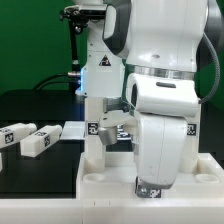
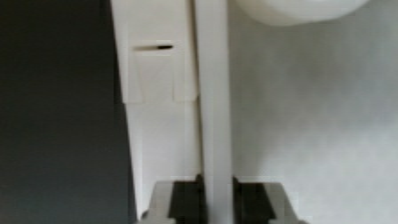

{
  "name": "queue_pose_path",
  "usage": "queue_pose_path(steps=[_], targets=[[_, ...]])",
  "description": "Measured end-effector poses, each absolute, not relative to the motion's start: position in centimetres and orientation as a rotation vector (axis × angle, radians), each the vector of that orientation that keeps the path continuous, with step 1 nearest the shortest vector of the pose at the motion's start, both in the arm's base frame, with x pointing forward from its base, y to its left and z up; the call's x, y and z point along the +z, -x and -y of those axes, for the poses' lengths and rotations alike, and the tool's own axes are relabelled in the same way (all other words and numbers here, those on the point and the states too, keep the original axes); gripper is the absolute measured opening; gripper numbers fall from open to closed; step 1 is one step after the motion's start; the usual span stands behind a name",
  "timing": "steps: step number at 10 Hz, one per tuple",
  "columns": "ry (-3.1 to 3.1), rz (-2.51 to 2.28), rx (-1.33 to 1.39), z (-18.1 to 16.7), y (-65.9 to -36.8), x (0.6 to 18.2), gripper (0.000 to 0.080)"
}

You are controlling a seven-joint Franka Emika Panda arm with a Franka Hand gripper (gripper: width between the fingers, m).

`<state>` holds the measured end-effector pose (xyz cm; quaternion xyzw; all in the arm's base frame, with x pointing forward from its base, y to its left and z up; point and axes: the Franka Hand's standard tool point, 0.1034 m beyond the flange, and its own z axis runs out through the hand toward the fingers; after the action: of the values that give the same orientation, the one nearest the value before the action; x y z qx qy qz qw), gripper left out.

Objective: Assemble desk

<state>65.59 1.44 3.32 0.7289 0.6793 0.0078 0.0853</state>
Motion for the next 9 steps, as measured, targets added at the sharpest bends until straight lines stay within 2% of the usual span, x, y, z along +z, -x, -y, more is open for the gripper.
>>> queue_pose_path(steps=[3, 4, 5, 6, 7, 8, 9], targets=[[-2.177, -2.021, 0.025, -1.1, -65.5, 3.0, 0.0057], [-2.181, -2.017, 0.025, -1.1, -65.5, 3.0, 0.0222], [-2.194, -1.999, 0.025, -0.8, -65.6, 3.3, 0.0222], [-2.196, -1.987, 0.004, 0.3, -65.8, 5.4, 0.0429], [-2.206, -1.964, -0.006, 1.5, -65.8, 7.9, 0.0576], [-2.234, -1.915, -0.007, 3.2, -65.8, 9.3, 0.0576], [-2.309, -1.815, -0.003, 4.4, -65.7, 9.4, 0.0627]])
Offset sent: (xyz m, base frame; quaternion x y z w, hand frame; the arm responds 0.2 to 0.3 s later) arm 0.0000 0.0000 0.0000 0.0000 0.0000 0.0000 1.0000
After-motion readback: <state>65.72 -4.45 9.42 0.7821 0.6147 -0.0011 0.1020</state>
